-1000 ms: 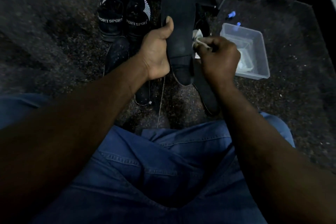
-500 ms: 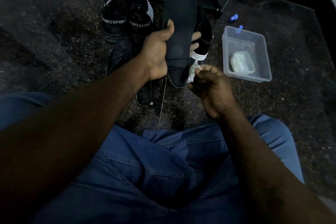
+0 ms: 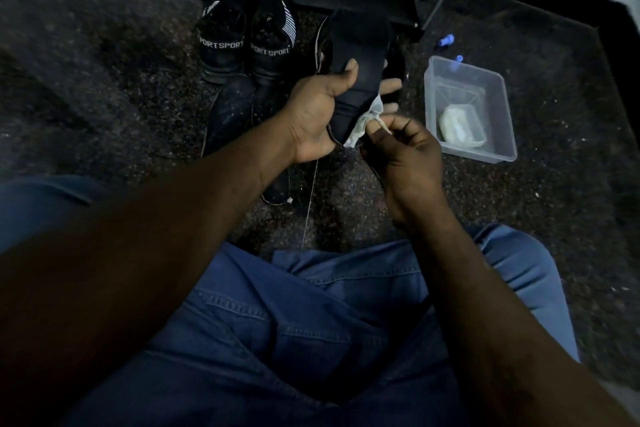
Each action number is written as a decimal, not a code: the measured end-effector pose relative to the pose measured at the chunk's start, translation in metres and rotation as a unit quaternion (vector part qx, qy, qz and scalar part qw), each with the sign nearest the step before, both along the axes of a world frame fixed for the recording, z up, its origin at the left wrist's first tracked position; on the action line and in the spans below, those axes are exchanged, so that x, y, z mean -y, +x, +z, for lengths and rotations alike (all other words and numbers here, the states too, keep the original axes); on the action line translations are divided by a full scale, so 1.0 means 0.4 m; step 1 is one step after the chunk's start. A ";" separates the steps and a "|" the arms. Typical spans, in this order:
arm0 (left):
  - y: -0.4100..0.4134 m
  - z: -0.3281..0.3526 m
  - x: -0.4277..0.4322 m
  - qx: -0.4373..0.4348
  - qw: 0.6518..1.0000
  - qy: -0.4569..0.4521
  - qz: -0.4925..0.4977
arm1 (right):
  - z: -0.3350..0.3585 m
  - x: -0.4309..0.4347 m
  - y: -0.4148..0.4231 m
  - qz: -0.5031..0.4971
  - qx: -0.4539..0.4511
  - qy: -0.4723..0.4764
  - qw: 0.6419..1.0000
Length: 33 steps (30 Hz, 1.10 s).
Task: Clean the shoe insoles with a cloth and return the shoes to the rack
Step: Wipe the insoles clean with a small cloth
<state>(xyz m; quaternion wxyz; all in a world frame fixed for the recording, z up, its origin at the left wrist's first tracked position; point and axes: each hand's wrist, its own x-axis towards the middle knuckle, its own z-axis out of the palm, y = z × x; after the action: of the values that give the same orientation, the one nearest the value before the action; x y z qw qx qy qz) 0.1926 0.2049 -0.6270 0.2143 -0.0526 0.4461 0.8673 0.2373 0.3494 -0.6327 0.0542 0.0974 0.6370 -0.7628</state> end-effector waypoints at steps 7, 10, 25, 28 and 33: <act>-0.011 0.001 0.024 -0.015 0.999 -0.016 0.036 | 0.014 -0.045 -0.002 -0.022 -0.019 0.006 1.000; -0.009 0.002 0.019 -0.011 0.999 -0.012 0.039 | 0.026 -0.042 0.000 -0.028 -0.040 0.028 0.998; -0.013 0.006 0.019 0.005 0.999 0.047 0.028 | 0.058 0.006 -0.020 -0.146 -0.184 0.277 0.932; -0.018 -0.003 0.023 0.004 0.998 0.062 0.009 | 0.074 0.022 -0.032 -0.128 -0.247 0.329 0.903; -0.020 -0.006 0.019 0.007 0.999 0.032 0.011 | 0.037 0.032 -0.055 -0.032 -0.240 0.411 0.879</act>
<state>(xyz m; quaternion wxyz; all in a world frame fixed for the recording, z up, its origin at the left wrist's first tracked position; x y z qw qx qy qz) 0.1847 0.1974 -0.6296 0.2093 -0.0564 0.4164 0.8830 0.2152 0.3365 -0.6181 -0.1696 -0.0546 0.8832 -0.4338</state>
